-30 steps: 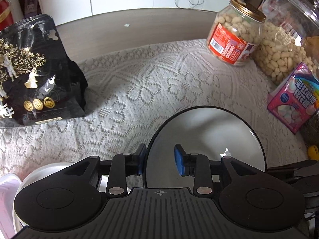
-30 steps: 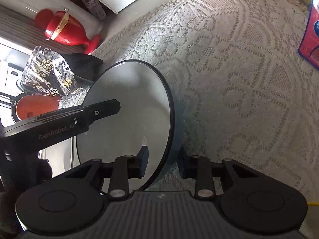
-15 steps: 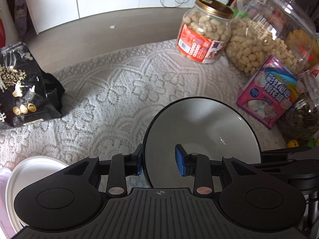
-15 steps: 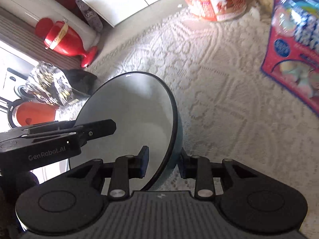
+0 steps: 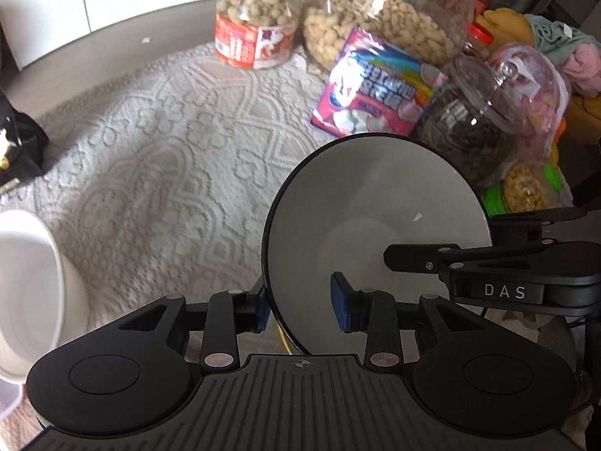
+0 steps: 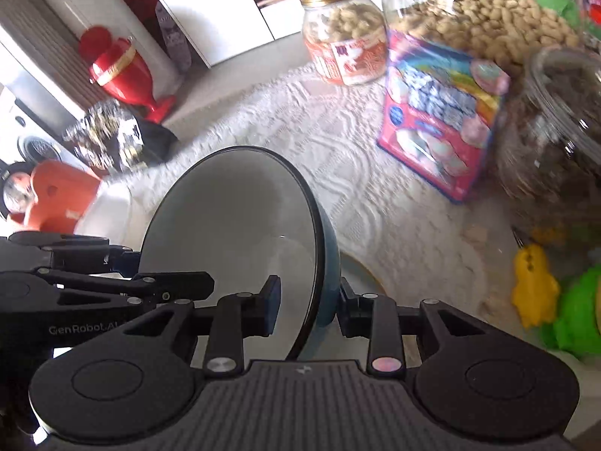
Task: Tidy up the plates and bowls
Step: 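Lower the blue bowl into the yellow-rimmed bowl and open both grippers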
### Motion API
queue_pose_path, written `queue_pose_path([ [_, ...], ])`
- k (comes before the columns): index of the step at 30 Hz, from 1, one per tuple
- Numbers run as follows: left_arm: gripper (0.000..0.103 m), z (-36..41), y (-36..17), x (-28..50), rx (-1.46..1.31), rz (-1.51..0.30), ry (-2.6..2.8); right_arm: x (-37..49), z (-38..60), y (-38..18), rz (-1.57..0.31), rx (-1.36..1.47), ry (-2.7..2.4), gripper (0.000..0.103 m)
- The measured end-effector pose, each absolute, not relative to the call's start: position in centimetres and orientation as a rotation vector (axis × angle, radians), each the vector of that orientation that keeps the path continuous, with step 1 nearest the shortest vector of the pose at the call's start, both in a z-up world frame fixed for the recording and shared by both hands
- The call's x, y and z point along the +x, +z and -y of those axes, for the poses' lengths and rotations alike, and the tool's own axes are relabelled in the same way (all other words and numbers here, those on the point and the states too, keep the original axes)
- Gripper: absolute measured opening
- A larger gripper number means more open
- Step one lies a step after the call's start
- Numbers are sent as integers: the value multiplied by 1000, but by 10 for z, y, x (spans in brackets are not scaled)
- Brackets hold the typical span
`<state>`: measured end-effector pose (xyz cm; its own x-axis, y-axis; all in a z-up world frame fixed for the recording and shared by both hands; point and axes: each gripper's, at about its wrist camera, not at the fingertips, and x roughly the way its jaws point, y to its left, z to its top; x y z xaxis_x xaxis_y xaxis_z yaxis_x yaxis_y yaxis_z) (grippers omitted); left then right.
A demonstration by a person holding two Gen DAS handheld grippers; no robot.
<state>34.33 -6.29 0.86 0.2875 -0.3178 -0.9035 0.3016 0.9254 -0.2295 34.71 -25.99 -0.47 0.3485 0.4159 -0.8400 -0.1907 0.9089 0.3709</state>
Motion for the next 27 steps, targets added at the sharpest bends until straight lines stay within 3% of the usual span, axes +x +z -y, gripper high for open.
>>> queue_pose_path([
  [8, 30, 75, -16, 317, 17, -1246, -418, 326, 275, -35, -1205, 207, 406, 31],
  [27, 25, 62, -12, 307, -32, -1181, -419, 319, 283, -12, -1177, 177, 368, 34],
])
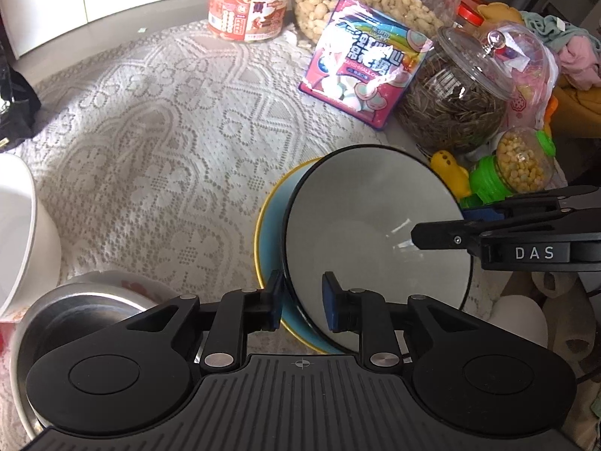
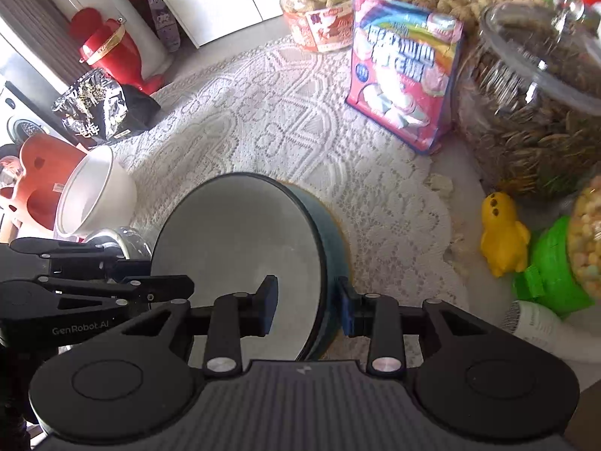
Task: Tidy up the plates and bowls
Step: 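Lower the blue bowl into the yellow-rimmed bowl and open both grippers, then move both grippers toward the white paper bowl and red tray, then grasp the white paper bowl rim with both grippers and set it onto the blue bowl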
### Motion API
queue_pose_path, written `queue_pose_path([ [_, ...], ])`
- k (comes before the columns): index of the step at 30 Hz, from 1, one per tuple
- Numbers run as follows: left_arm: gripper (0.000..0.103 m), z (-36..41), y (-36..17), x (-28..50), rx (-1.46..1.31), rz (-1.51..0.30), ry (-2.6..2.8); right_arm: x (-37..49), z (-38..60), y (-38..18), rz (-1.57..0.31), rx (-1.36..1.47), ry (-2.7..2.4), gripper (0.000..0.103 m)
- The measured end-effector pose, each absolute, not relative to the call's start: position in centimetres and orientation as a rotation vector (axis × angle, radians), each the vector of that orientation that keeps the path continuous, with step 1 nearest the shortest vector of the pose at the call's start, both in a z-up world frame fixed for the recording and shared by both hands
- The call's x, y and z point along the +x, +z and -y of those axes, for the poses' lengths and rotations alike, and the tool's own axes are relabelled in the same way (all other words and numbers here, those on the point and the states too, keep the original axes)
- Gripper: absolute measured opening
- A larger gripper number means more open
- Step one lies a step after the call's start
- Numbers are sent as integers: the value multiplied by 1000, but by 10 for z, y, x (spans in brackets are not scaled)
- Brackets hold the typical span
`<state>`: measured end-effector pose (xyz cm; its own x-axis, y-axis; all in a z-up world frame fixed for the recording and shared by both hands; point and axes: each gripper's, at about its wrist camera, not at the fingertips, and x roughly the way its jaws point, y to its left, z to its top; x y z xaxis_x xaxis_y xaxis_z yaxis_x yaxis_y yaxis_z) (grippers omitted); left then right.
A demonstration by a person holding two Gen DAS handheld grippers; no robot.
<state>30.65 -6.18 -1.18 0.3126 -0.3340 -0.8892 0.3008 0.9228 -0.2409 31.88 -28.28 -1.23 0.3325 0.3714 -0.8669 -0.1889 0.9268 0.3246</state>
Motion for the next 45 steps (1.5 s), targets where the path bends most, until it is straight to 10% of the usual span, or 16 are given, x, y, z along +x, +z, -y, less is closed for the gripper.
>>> queue_pose_path([
  [21, 25, -150, 65, 285, -375, -674, -56, 339, 119, 66, -994, -73, 392, 49],
  [35, 25, -239, -26, 317, -555, -969, 86, 387, -7, -6, -1160, 46, 369, 49],
  [45, 30, -206, 2, 311, -569, -889, -68, 375, 7, 18, -1084, 21, 449, 41],
])
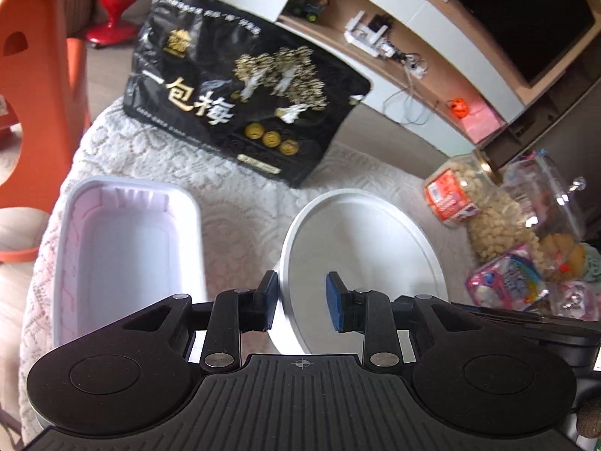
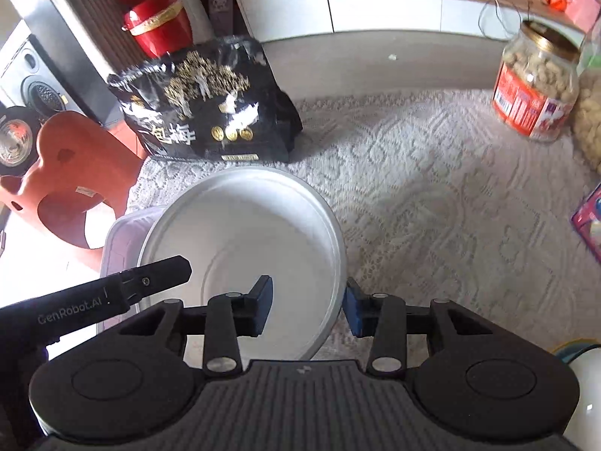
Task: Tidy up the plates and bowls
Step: 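Grasp the white paper bowl rim with both grippers and set it onto the blue bowl, then move both grippers to the stainless steel bowl rim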
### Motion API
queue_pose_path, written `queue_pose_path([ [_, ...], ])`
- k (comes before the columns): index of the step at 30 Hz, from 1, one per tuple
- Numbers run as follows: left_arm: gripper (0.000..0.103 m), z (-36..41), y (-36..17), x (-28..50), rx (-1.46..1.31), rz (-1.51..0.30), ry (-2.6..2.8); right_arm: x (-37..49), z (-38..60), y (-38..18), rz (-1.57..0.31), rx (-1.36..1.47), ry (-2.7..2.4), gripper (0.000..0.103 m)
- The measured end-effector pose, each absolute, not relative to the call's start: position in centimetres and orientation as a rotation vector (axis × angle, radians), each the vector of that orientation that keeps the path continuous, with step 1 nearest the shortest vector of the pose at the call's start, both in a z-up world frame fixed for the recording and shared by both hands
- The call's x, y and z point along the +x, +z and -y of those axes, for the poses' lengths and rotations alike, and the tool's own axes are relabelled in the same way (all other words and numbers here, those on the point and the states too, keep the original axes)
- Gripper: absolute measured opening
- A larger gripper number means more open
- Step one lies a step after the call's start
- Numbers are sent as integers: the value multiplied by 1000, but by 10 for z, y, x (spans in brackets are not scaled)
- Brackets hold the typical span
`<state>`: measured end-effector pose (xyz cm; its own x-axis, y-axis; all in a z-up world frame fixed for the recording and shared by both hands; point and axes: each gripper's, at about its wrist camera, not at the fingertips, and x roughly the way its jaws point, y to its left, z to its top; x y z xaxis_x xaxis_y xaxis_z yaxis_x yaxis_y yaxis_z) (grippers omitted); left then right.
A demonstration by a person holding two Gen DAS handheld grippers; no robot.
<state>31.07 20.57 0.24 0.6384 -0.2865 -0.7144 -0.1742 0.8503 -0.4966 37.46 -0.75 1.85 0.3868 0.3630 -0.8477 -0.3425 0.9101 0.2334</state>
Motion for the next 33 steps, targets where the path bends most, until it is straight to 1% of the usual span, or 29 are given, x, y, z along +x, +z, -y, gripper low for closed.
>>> queue_pose_path([
  [3, 30, -186, 22, 300, -615, -843, -199, 354, 41, 55, -996, -23, 451, 41],
  [6, 32, -152, 37, 292, -629, -816, -325, 333, 82, 85, -948, -43, 407, 41],
  [9, 34, -100, 45, 283, -575, -829, -443, 314, 128, 108, -901, -50, 349, 43],
  [12, 37, -52, 45, 278, -519, -839, -580, 298, 167, 119, -851, -78, 272, 47],
  [15, 37, -20, 30, 282, -499, -874, -667, 291, 200, 113, -840, -107, 212, 47],
  [16, 35, -14, 21, 286, -504, -902, -676, 292, 210, 105, -859, -110, 200, 46],
  [19, 35, -9, -5, 294, -508, -1003, -601, 300, 227, 73, -952, -146, 158, 46],
  [23, 34, -25, -2, 294, -528, -972, -558, 306, 243, 47, -1021, -87, 118, 46],
  [27, 34, -35, 9, 293, -510, -922, -504, 308, 245, 42, -1037, -45, 116, 46],
  [33, 34, -23, 13, 288, -416, -926, -465, 308, 232, 31, -1065, -71, 120, 46],
])
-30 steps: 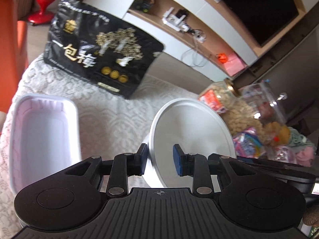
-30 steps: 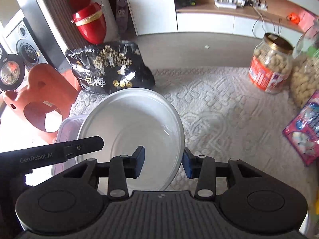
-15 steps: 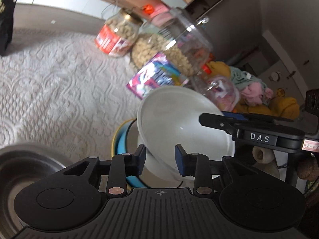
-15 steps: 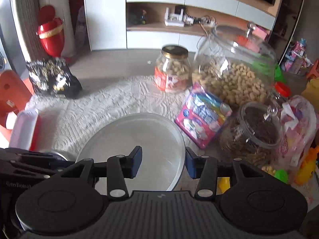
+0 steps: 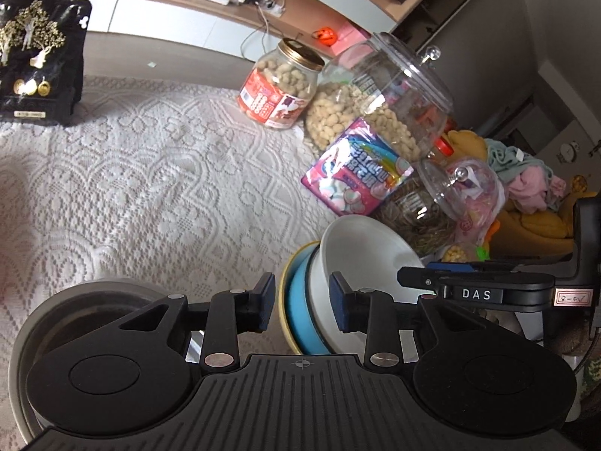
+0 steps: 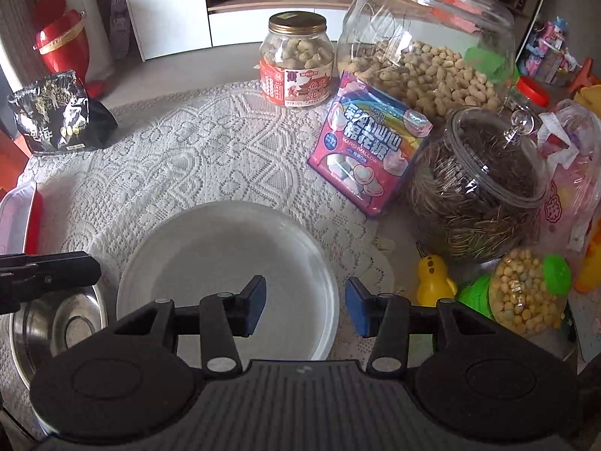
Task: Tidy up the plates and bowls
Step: 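Move both grippers to the stainless steel bowl rim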
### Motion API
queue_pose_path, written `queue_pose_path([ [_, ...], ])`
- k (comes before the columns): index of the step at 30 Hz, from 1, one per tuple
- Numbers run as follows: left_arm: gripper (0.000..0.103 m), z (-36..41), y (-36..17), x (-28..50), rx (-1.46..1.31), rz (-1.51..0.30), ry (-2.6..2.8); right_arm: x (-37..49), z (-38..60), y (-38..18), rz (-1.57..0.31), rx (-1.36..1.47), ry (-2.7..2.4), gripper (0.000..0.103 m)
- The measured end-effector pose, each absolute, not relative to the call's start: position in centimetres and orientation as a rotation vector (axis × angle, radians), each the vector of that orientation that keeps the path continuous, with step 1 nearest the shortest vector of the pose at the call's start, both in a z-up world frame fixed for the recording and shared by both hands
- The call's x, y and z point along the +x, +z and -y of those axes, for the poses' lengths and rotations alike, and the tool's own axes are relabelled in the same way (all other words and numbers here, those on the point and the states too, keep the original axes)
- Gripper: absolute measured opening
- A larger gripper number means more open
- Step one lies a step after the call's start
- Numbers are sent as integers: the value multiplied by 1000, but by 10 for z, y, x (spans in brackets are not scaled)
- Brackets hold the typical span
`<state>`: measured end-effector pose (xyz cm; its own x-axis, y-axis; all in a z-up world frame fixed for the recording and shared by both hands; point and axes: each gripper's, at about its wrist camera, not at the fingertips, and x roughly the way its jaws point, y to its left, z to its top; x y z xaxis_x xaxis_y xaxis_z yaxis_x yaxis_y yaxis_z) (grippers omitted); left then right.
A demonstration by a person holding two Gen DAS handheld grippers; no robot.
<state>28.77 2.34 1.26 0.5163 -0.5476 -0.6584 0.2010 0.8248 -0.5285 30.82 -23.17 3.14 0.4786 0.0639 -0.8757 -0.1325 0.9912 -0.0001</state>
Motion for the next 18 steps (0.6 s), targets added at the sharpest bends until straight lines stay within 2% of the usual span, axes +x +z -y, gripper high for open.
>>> queue_pose_path([
  [9, 34, -7, 19, 272, -267, -887, -443, 302, 231, 11, -1077, -96, 89, 48],
  [13, 34, -7, 19, 271, -262, -882, -435, 277, 230, 38, -889, -142, 68, 48],
  [18, 34, -4, 24, 262, -234, -853, -426, 226, 226, 70, -687, -33, 134, 48],
])
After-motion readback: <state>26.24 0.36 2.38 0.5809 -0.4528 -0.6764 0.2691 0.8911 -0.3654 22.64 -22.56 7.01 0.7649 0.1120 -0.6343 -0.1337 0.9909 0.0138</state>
